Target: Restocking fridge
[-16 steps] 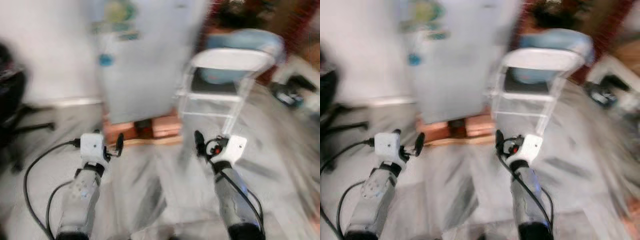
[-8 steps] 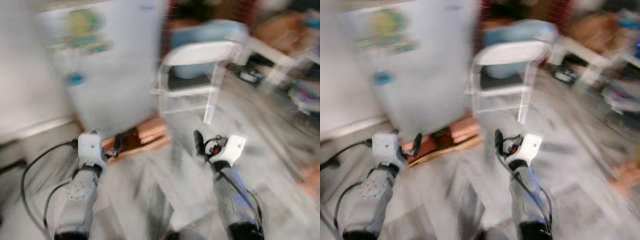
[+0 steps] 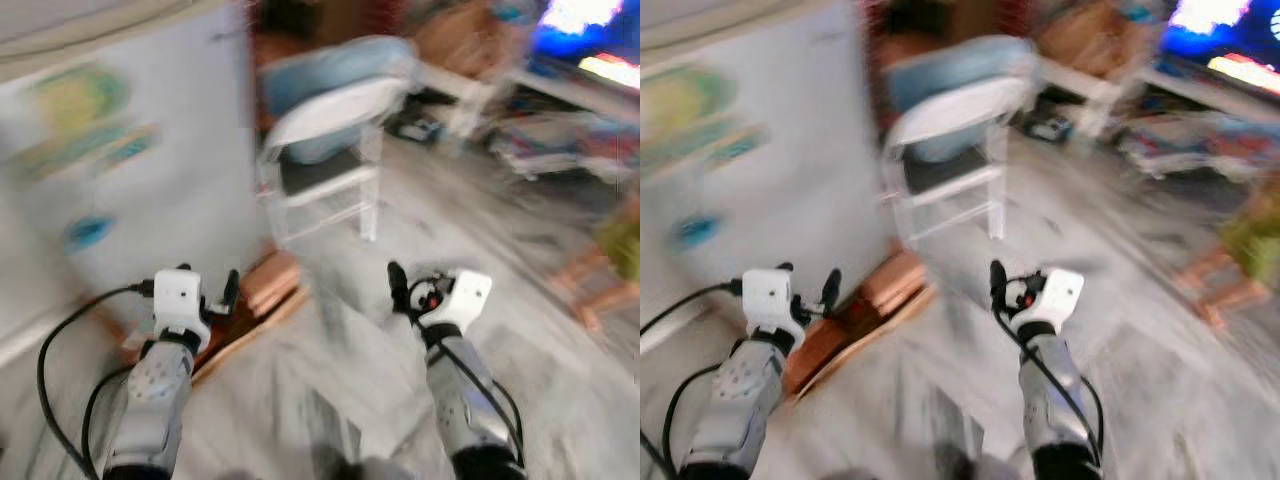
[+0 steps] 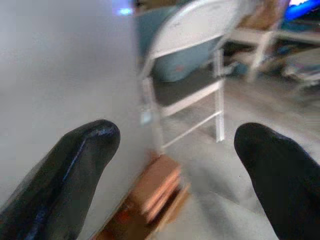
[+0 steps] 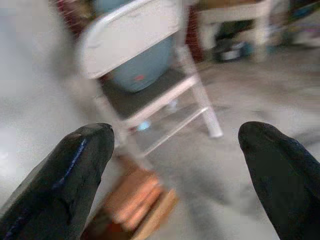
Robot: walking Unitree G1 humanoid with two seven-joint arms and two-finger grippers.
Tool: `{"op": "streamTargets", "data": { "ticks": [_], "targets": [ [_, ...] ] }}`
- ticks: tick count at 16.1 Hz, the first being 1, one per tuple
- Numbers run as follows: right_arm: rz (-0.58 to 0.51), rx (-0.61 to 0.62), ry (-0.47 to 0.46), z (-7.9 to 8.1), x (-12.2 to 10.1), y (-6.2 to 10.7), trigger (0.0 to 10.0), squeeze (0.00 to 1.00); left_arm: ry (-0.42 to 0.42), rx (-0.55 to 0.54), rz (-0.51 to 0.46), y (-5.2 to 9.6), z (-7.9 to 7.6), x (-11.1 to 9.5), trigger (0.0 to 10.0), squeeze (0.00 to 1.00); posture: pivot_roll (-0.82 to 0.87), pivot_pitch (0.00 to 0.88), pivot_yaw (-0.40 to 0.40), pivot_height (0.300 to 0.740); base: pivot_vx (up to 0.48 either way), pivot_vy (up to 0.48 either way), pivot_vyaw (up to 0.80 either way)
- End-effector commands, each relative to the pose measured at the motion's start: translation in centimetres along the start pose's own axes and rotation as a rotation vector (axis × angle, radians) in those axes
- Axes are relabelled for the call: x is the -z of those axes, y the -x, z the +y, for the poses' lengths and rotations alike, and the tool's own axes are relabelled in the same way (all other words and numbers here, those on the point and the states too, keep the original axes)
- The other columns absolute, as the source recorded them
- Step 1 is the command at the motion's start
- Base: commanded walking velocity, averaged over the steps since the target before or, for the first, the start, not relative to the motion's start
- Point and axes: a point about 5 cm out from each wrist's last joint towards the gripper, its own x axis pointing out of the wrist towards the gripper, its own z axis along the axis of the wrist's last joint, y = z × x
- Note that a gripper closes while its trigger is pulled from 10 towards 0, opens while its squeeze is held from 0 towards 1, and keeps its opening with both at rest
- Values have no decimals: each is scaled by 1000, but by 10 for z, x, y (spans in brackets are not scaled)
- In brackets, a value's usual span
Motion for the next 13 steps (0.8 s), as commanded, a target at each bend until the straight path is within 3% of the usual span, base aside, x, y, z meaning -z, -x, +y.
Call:
{"op": "streamTargets", "data": {
  "ticks": [1, 7, 13],
  "targets": [
    [-11, 15, 9, -4, -2, 1, 10000, 0, -26, 3, 28, 4, 0, 7, 10000, 0, 136, 43, -1, 740, 0, 0, 0],
    [-14, 42, 56, -13, -2, 5, 10000, 0, -35, -3, 55, 1, -3, 10, 10000, 0, 123, 49, 9, 740, 0, 0, 0],
    [-17, 4, 84, -5, -6, -3, 10000, 0, -40, -19, 82, 6, -3, 16, 10000, 0, 137, 53, -5, 740, 0, 462, 0]
  ]
}}
